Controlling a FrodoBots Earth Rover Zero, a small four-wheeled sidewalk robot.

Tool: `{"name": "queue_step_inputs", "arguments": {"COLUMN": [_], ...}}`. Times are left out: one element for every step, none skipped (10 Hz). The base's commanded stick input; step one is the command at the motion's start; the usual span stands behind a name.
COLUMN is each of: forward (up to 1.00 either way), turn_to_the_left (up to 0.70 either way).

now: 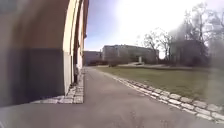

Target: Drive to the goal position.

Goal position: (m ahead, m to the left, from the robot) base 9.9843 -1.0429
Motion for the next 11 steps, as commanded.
{"name": "queue_step_inputs", "arguments": {"forward": [0.5, 0.56, 0.7, 0.7, 0.7, 0.7, 0.7, 0.7, 0.7, 0.7, 0.7], "turn_to_the_left": [0.0, 0.0, 0.0, 0.0, 0.0, 0.0, 0.0, 0.0, 0.0, 0.0, 0.0]}}
